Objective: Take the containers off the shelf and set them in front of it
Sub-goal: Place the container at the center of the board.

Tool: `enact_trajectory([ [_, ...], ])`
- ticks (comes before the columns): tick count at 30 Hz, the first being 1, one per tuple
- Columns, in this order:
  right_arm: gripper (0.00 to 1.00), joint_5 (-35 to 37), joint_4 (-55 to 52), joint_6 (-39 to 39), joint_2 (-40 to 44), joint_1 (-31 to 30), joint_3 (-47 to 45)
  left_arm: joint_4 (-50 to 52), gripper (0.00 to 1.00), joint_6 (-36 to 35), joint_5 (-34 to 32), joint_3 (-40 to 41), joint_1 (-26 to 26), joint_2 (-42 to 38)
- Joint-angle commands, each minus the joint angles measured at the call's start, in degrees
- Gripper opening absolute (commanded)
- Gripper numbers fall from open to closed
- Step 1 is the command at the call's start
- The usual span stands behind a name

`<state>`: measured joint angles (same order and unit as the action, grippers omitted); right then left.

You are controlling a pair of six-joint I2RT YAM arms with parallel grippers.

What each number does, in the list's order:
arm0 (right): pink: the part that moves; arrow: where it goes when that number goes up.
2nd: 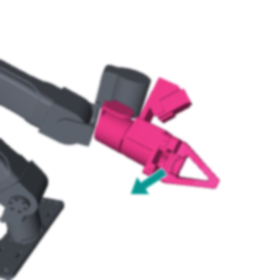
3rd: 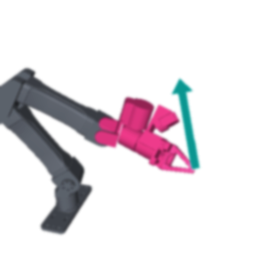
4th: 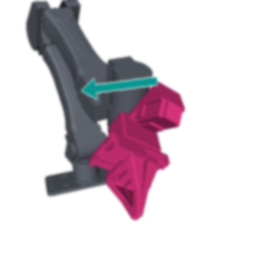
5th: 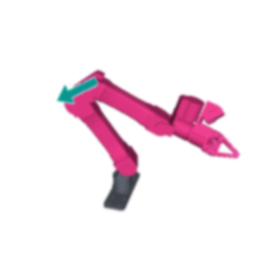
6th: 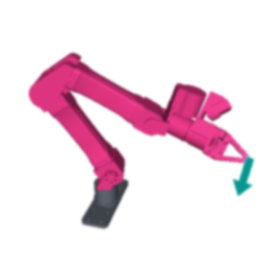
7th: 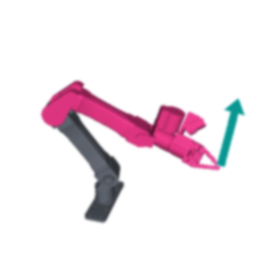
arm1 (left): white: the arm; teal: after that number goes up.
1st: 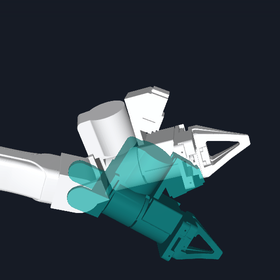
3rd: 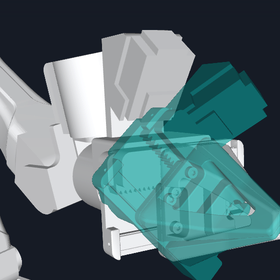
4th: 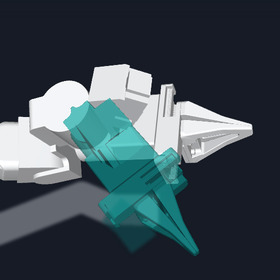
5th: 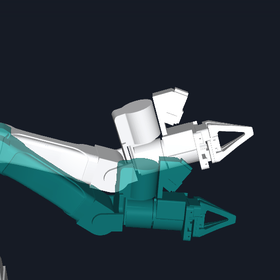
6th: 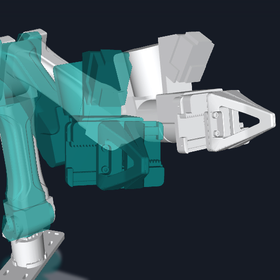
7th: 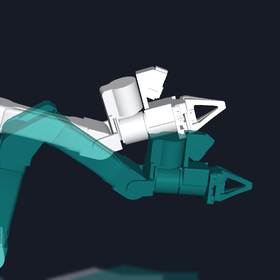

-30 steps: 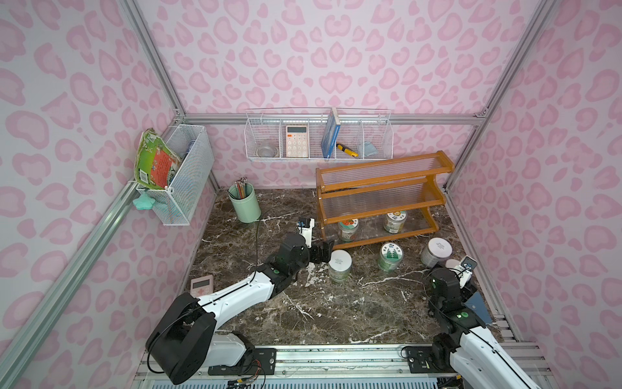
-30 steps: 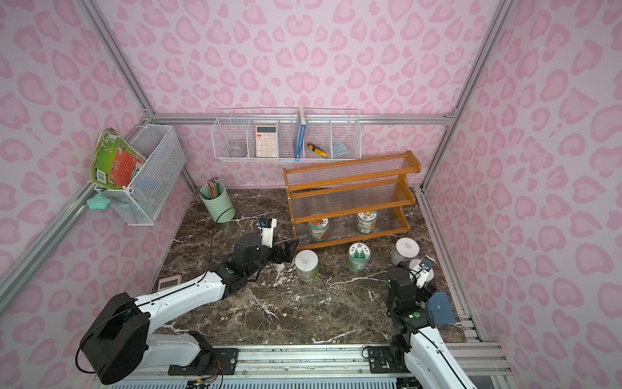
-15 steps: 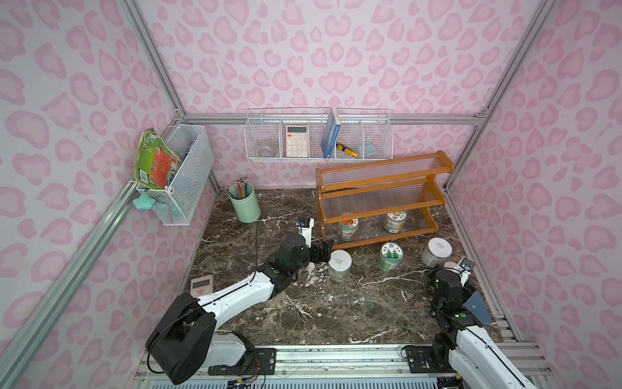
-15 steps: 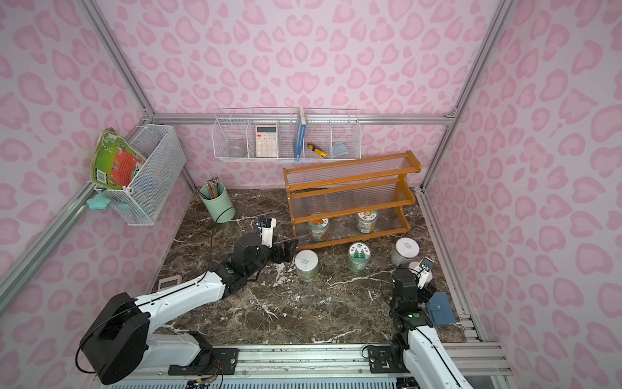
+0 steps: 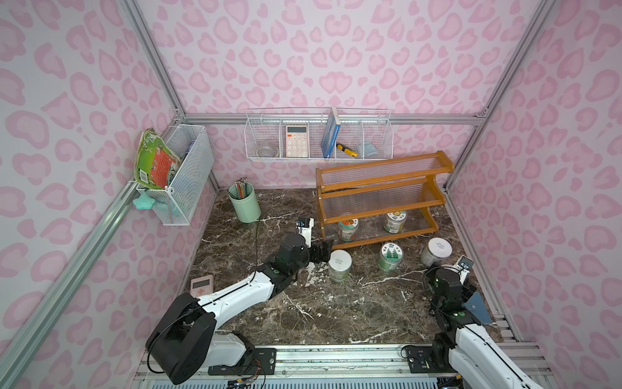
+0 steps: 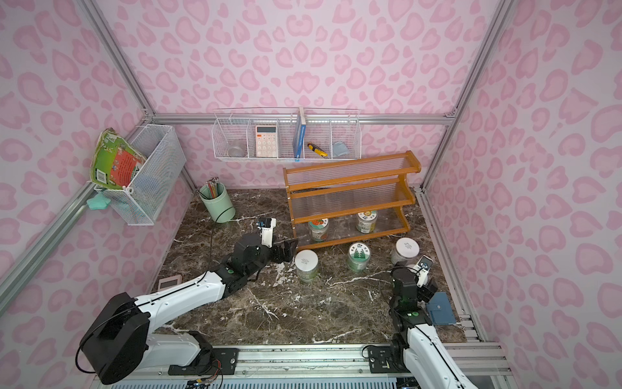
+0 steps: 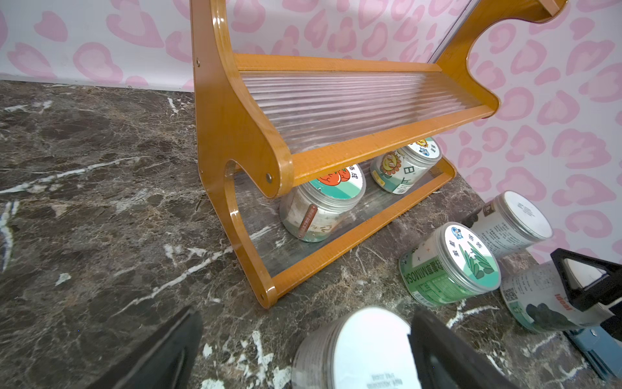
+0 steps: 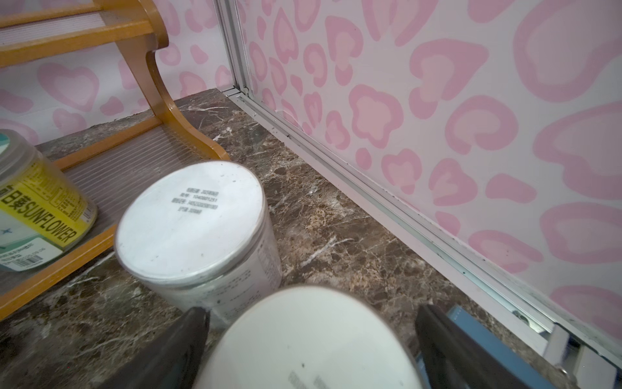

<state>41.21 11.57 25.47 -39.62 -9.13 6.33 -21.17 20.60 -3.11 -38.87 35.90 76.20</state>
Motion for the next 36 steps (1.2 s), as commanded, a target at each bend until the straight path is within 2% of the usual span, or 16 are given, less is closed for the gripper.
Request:
enact_trajectory([
  [1,0.99,0.70,0.67,0.13,0.61,-0.02,0.33,0.08,1.00,-0.70,0.02,-0.15,-0.05,0.08],
  [15,0.99,0.12,-11.74,-0.74,13.88,-0.22,5.92,0.40,0.99,-0.88,0.61,-0.60,0.09,0.65],
  [19,0.99,-2.75,-13.35,-3.16,12.93,-0.19,10.02,0.60,0.99,-1.05,0.94,-0.94,0.13,0.93],
  [30,0.99,-22.09,-13.04,-12.60,-0.25,-0.19,22.91,3.04,1.00,-2.33,1.96,-2.26,0.05,1.20],
  [36,0.99,-34.18,-11.69,-15.90,-6.26,0.79,26.01,3.88,1.00,-2.09,3.33,-2.85,-0.74,1.92],
])
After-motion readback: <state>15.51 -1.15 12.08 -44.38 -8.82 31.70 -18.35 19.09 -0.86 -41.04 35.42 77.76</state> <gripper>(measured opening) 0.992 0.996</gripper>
